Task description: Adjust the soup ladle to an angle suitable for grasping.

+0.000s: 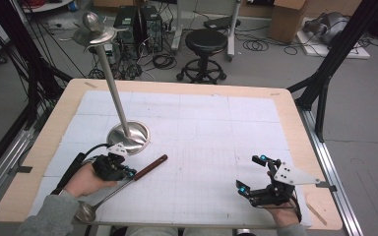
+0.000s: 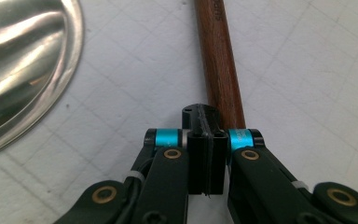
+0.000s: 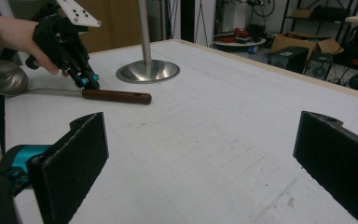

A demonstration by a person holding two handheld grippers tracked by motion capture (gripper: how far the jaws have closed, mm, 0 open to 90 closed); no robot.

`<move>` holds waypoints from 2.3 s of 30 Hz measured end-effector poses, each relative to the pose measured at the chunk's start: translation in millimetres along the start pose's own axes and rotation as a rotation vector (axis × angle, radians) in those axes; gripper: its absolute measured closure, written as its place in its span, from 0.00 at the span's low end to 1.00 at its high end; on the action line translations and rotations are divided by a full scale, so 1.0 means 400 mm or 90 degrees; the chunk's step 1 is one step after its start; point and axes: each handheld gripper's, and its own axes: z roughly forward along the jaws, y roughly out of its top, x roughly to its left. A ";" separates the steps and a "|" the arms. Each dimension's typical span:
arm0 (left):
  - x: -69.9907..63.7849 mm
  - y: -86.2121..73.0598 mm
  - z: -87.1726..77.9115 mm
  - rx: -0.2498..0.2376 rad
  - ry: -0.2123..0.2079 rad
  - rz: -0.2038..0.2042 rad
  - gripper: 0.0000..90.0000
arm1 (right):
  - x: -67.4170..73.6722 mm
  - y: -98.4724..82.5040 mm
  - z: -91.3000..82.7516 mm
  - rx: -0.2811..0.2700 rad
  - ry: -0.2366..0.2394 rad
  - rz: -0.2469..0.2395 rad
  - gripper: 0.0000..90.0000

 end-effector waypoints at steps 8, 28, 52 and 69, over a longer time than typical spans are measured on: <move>-0.024 0.007 0.006 0.007 -0.002 0.033 0.99 | 0.001 0.000 0.001 0.000 0.002 -0.002 0.02; -0.107 0.017 0.020 0.030 -0.043 0.138 0.99 | 0.004 0.000 0.004 0.003 0.005 -0.003 0.02; -0.147 0.004 0.022 0.025 -0.088 0.188 0.99 | 0.004 -0.003 0.008 0.006 0.009 -0.006 0.02; -0.155 0.006 -0.052 -0.002 -0.104 0.191 0.59 | 0.004 -0.005 0.009 0.009 0.009 -0.004 0.02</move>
